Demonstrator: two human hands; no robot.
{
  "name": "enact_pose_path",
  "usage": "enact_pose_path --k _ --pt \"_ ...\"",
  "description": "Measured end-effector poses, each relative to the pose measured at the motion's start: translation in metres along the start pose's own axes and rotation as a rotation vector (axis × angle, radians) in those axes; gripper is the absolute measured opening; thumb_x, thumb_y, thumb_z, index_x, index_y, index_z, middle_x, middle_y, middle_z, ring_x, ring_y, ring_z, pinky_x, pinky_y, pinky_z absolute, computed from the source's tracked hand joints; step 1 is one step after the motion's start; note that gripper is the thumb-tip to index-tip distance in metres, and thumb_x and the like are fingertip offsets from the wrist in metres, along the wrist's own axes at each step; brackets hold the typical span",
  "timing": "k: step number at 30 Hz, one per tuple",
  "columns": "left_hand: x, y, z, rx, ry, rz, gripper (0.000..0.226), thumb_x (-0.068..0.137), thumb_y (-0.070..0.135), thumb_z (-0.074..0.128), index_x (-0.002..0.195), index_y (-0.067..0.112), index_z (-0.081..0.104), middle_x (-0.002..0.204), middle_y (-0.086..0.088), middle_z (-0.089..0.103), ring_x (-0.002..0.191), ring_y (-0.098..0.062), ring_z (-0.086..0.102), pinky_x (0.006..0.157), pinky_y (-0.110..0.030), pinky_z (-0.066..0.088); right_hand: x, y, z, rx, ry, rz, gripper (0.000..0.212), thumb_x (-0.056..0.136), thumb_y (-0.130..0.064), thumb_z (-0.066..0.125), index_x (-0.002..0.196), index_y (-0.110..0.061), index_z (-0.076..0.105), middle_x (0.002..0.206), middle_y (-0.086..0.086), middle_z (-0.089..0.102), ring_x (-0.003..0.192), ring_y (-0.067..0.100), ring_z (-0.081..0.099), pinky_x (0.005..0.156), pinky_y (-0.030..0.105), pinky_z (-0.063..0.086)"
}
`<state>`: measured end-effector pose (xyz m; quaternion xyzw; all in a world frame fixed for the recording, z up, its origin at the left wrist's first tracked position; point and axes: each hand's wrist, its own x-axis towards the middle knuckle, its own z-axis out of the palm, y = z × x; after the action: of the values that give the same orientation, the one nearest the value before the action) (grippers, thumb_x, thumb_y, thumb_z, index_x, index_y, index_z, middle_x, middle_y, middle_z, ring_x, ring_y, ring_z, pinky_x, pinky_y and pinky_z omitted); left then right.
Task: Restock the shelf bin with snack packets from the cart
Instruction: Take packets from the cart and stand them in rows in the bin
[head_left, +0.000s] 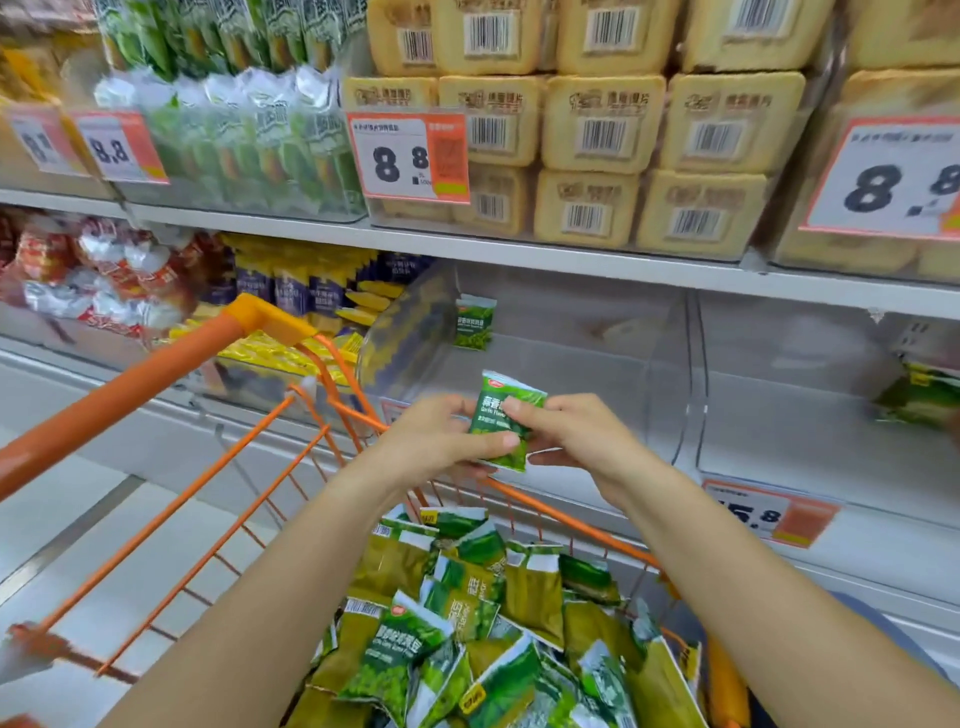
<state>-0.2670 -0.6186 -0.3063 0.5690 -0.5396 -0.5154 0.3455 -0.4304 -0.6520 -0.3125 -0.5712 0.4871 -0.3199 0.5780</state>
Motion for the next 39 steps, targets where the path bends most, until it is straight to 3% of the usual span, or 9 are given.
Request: enact_pose_path --k 4,7,10,14,18,23,31,35,39 --pt "0.022 -0.002 -0.004 0.142 0.144 0.065 0.032 0.079 0.019 0.078 0.106 0.012 0.062 0.086 -0.009 0.074 0.075 -0.014 0.07 0.068 -0.018 0.053 0.014 -0.003 0.002 0.05 -0.024 0.001 0.018 0.087 -0.028 0.067 0.087 -0.011 0.07 0.073 -0.005 0.071 0.067 0.007 0.066 0.066 0.02 0.053" --pt "0.036 -0.009 -0.017 0.235 0.251 0.147 0.057 0.076 0.029 0.08 0.124 0.015 0.054 0.098 -0.001 0.072 0.092 -0.012 0.067 0.086 -0.031 0.053 0.031 -0.011 0.005 0.061 -0.046 -0.011 0.014 0.085 -0.016 0.07 0.098 -0.012 0.069 0.082 -0.002 0.073 0.069 0.006 0.068 0.064 0.018 0.054" --pt "0.048 -0.015 -0.043 0.589 0.342 0.233 0.065 0.089 0.049 0.059 0.143 0.021 0.034 0.111 0.003 0.065 0.112 -0.013 0.053 0.09 -0.029 0.04 0.064 -0.024 0.004 0.05 0.061 -0.05 0.007 0.083 -0.01 0.071 0.086 -0.015 0.068 0.077 -0.002 0.07 0.062 0.005 0.065 0.06 0.018 0.051" --pt "0.063 -0.022 -0.043 1.079 0.311 0.318 0.062 0.097 0.056 0.032 0.146 0.019 0.028 0.119 -0.003 0.063 0.118 -0.025 0.049 0.103 -0.035 0.03 0.123 -0.027 -0.001 -0.09 0.212 0.005 0.019 0.08 -0.018 0.076 0.095 -0.011 0.067 0.086 0.003 0.067 0.071 0.012 0.058 0.056 0.018 0.042" --pt "0.073 -0.033 -0.045 0.942 0.196 0.252 0.065 0.097 0.06 0.024 0.149 0.022 0.017 0.102 0.003 0.069 0.096 -0.022 0.062 0.079 -0.042 0.051 0.185 -0.018 0.003 -0.278 0.253 0.104 0.02 0.077 -0.022 0.079 0.08 -0.009 0.064 0.084 0.006 0.063 0.058 0.009 0.053 0.048 0.018 0.043" --pt "0.081 -0.042 -0.042 1.027 0.277 0.242 0.066 0.094 0.065 0.017 0.143 0.022 0.026 0.091 0.001 0.068 0.089 -0.027 0.062 0.069 -0.04 0.05 0.244 -0.004 0.012 -0.25 0.255 0.176 0.027 0.079 -0.009 0.077 0.07 -0.008 0.052 0.067 0.006 0.058 0.046 0.008 0.057 0.04 0.014 0.048" --pt "0.084 -0.043 -0.038 1.131 0.276 0.227 0.057 0.096 0.061 0.016 0.122 0.019 0.044 0.091 -0.002 0.066 0.087 -0.028 0.061 0.059 -0.034 0.034 0.292 0.014 0.028 -0.204 0.339 0.218 0.031 0.078 -0.011 0.078 0.066 -0.008 0.049 0.067 0.008 0.059 0.055 0.013 0.059 0.061 0.025 0.056" --pt "0.084 -0.043 -0.037 1.13 0.253 0.216 0.058 0.097 0.061 0.017 0.125 0.019 0.047 0.092 -0.002 0.067 0.091 -0.028 0.061 0.061 -0.034 0.036 0.304 0.02 0.034 -0.226 0.408 0.172 0.032 0.074 -0.015 0.082 0.063 -0.011 0.052 0.073 0.009 0.065 0.071 0.019 0.066 0.083 0.035 0.057" --pt "0.084 -0.045 -0.039 1.103 0.232 0.21 0.058 0.097 0.06 0.018 0.123 0.019 0.049 0.088 -0.001 0.068 0.091 -0.027 0.062 0.064 -0.036 0.043 0.291 0.019 0.03 -0.218 0.41 0.137 0.034 0.072 -0.015 0.083 0.077 -0.005 0.051 0.075 0.01 0.065 0.073 0.022 0.069 0.083 0.04 0.057"
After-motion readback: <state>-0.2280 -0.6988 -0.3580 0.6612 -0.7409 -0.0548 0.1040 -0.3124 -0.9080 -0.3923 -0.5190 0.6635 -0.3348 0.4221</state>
